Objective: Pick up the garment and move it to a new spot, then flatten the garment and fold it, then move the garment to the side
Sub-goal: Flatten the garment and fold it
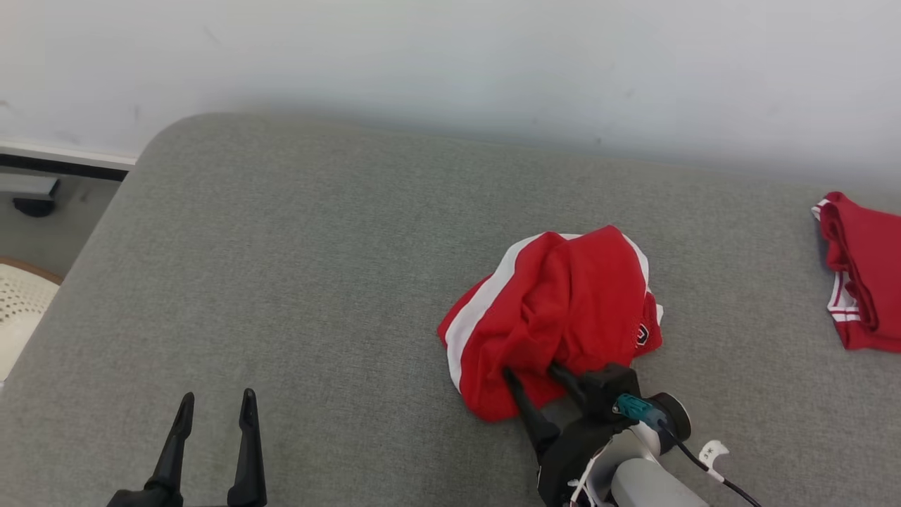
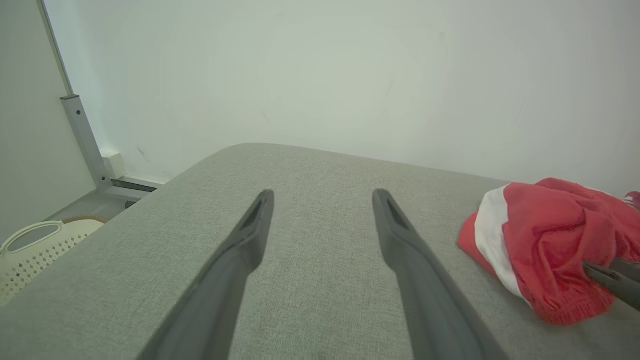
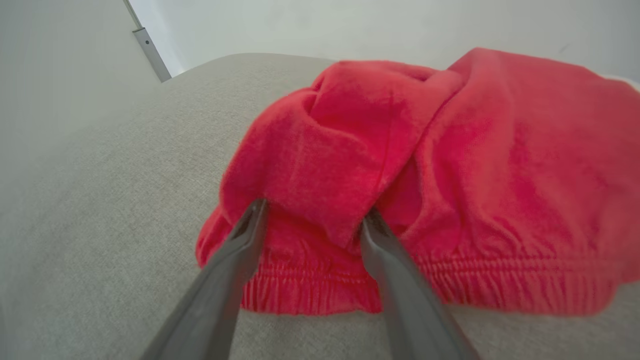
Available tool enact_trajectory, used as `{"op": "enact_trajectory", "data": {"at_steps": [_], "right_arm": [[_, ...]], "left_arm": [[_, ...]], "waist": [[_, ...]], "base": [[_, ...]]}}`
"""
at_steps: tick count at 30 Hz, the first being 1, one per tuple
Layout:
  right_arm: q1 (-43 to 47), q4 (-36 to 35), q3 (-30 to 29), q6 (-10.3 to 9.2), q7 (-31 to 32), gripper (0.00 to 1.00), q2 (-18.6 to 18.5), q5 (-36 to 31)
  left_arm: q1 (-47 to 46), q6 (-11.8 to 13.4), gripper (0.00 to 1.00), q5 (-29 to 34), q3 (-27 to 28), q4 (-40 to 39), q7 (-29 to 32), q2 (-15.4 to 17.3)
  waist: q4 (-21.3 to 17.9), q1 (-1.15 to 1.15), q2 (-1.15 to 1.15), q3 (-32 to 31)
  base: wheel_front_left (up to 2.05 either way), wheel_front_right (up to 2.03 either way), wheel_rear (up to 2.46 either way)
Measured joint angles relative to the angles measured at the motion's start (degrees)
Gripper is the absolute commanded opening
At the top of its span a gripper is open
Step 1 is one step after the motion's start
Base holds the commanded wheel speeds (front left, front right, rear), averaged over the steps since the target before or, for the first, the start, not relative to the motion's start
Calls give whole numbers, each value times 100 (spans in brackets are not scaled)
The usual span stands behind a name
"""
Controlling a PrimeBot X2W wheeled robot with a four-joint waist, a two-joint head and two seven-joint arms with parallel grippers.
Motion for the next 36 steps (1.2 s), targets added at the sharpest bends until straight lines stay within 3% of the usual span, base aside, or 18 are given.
{"op": "enact_trajectory", "data": {"at_steps": [6, 12, 22, 28, 36], "right_arm": [[-147, 40, 49, 0, -1, 0, 5, 64], [203, -532, -313, 0, -1, 0, -59, -589], [1011, -1878, -1000, 0, 47, 0, -869, -1133], [1320, -2605, -1459, 0, 480, 0, -1378, -1185], [1393, -3120, -1965, 0, 1011, 0, -1550, -1181]], "left_arm": [[47, 0, 100, -33, 55, 48, 0, 15], [154, 0, 100, -37, 18, 20, 0, 18], [175, 0, 100, -68, -66, 26, -1, 11], [226, 0, 100, -69, -131, 0, -1, 8], [144, 0, 100, -91, -209, 8, -1, 5]], "waist": [[6, 0, 0, -106], [-232, -1, 0, -210], [-778, 0, 0, -381], [-1003, -1, 0, -433], [-899, -1, 0, -359]], "base": [[0, 0, 0], [0, 0, 0], [0, 0, 0], [0, 0, 0], [0, 0, 0]]}}
